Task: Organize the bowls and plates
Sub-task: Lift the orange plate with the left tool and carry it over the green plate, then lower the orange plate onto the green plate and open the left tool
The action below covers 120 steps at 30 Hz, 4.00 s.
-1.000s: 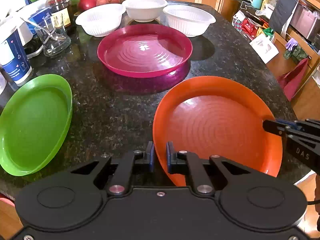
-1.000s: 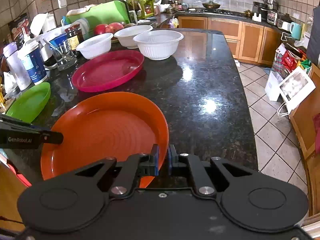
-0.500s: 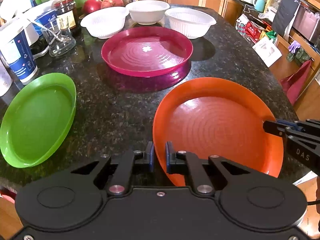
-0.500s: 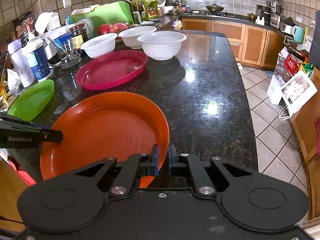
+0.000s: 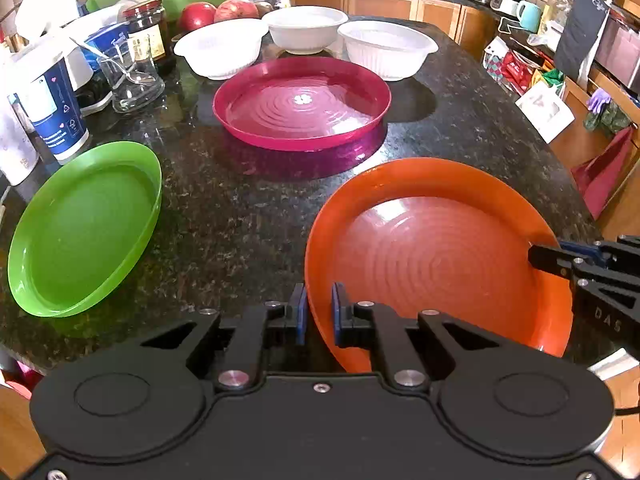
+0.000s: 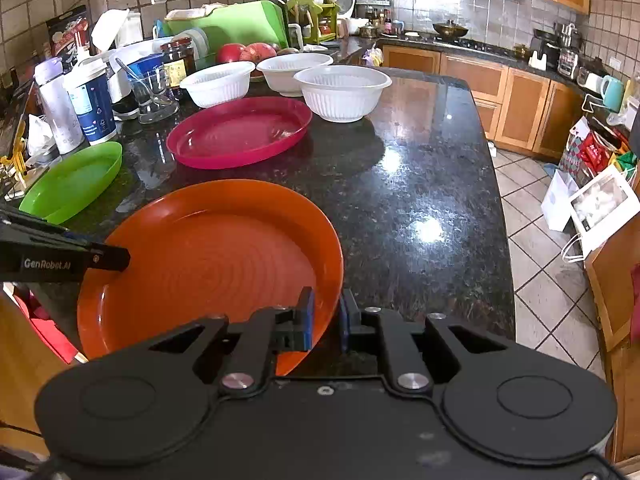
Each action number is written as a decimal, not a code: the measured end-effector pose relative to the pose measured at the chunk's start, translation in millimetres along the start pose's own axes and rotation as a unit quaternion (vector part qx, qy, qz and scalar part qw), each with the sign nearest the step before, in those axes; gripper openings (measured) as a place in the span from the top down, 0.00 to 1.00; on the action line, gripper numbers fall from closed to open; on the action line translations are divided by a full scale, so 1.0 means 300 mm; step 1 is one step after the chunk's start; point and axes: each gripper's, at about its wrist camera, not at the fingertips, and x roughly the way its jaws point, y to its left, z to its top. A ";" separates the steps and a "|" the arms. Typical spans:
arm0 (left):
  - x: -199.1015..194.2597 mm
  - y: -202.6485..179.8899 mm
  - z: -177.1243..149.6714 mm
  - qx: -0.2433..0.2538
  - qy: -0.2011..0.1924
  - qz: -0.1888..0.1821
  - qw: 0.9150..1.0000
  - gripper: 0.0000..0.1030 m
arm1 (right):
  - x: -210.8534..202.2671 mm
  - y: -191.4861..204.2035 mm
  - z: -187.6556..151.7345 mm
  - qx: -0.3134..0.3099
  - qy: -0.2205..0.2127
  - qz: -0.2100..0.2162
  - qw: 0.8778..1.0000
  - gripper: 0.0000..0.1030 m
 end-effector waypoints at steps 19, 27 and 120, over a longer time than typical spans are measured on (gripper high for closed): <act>-0.009 0.006 -0.007 -0.017 -0.007 -0.002 1.000 0.82 | -0.013 -0.001 -0.015 0.013 -0.019 0.001 1.000 0.86; -0.049 0.040 0.010 -0.019 -0.031 0.009 0.999 0.82 | -0.026 0.046 0.010 0.002 -0.031 0.004 1.000 0.87; -0.066 0.795 0.072 0.007 -0.074 0.017 0.997 0.78 | 0.229 0.766 0.297 0.035 -0.043 0.011 0.998 0.81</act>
